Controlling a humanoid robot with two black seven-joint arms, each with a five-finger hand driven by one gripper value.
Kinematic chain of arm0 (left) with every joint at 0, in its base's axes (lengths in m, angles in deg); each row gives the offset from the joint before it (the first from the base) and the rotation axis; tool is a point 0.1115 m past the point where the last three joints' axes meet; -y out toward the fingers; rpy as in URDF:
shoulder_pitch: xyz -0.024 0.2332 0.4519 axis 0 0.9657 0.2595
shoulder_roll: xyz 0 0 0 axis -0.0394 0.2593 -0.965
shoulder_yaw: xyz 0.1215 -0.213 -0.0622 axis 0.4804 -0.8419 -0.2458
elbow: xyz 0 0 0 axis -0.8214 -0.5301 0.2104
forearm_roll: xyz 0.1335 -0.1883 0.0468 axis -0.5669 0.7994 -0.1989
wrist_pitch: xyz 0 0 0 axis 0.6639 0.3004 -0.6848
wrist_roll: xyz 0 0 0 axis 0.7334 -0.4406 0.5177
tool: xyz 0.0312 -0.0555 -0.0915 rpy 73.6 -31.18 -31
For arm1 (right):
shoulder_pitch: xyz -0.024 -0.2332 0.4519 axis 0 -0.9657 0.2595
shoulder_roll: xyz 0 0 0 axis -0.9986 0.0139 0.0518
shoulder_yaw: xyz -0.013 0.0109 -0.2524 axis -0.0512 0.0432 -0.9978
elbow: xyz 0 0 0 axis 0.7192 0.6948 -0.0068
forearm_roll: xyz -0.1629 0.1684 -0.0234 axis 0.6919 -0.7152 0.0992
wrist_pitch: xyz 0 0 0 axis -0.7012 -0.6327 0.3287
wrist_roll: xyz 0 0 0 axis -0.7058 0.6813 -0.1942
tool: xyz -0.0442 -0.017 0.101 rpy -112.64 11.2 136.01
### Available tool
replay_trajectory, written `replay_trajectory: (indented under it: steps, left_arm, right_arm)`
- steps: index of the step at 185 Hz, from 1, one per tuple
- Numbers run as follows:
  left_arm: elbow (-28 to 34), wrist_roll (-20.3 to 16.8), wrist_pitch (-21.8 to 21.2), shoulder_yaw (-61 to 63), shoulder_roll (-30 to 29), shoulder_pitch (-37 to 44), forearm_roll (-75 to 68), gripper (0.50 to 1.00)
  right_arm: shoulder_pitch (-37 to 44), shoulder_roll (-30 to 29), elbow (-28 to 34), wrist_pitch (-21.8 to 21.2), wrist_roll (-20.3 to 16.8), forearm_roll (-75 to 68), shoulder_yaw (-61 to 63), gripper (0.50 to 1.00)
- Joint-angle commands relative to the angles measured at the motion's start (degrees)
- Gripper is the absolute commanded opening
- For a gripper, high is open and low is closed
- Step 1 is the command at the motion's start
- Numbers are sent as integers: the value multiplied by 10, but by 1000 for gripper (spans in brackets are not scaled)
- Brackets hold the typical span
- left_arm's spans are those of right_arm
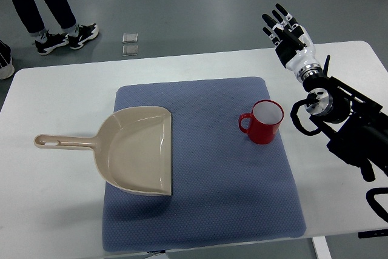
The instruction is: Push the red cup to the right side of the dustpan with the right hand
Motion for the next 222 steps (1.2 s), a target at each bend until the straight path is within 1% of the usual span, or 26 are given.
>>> replay_trajectory:
  steps: [1, 65, 101, 120, 139, 162, 189, 222]
  left_arm:
    - [1, 0, 0, -1, 0, 0, -1, 1000]
    - [1, 0, 0, -1, 0, 0, -1, 1000]
    - [4, 0, 0, -1, 0, 0, -1, 1000]
    - [4, 0, 0, 0, 0, 0, -1, 1000]
    - [3, 0, 0, -1, 0, 0, -1, 1000]
    - [3, 0, 0, 0, 0, 0, -1, 1000]
    - [3, 0, 0, 0, 0, 0, -1, 1000]
    - [3, 0, 0, -1, 0, 0, -1, 1000]
  right_arm:
    - [1, 0, 0, 0, 1, 0, 0, 928]
    - [0, 4, 0, 0, 1, 5, -4, 928]
    - [-5, 22, 1, -8, 3, 9, -12, 928]
    - [-10, 60, 17, -22, 3, 12, -14, 928]
    - [-26, 86, 34, -30, 3, 27, -13, 928]
    - [-59, 143, 83, -42, 3, 69, -12, 928]
    - [-97, 193, 135, -56, 6, 123, -8, 928]
    - [-132, 225, 165, -86, 15, 167, -9, 928]
